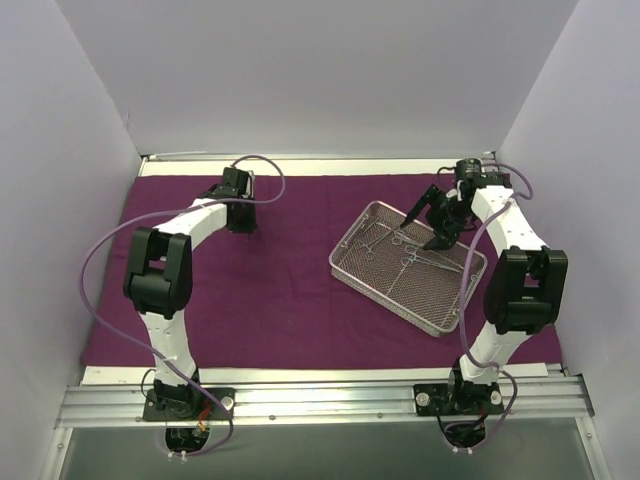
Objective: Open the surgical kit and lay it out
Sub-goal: Place the medical item in the surgical kit.
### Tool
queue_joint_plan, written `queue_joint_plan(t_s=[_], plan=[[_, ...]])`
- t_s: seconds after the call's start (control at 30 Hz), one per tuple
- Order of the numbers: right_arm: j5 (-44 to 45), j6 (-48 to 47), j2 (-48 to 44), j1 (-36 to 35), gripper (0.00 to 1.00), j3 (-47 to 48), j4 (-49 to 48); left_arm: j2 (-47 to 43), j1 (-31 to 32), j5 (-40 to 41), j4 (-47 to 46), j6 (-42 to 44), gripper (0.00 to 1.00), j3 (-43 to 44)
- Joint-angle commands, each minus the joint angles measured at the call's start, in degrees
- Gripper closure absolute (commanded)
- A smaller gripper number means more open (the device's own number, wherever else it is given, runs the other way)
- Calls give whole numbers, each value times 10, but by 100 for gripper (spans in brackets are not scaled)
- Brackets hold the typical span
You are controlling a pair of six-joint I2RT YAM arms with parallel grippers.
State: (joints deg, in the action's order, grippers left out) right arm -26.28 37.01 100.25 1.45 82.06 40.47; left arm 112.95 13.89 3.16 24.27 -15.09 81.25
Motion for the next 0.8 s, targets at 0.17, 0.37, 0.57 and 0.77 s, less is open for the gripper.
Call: queue_joint_plan(t_s=[0.17, 0.37, 0.57, 0.77], plan=[[-18, -19, -29, 14, 23, -23, 7, 17, 43, 24, 7, -54, 98, 46], [-16, -21, -37, 17, 23, -34, 6, 50, 61, 55, 46, -104, 98, 97], [-14, -19, -43, 18, 23, -37, 7, 86, 86, 121, 116, -208, 98, 160], [-11, -19, -51, 18, 23, -40, 13, 132, 116, 209, 195, -259, 98, 250]])
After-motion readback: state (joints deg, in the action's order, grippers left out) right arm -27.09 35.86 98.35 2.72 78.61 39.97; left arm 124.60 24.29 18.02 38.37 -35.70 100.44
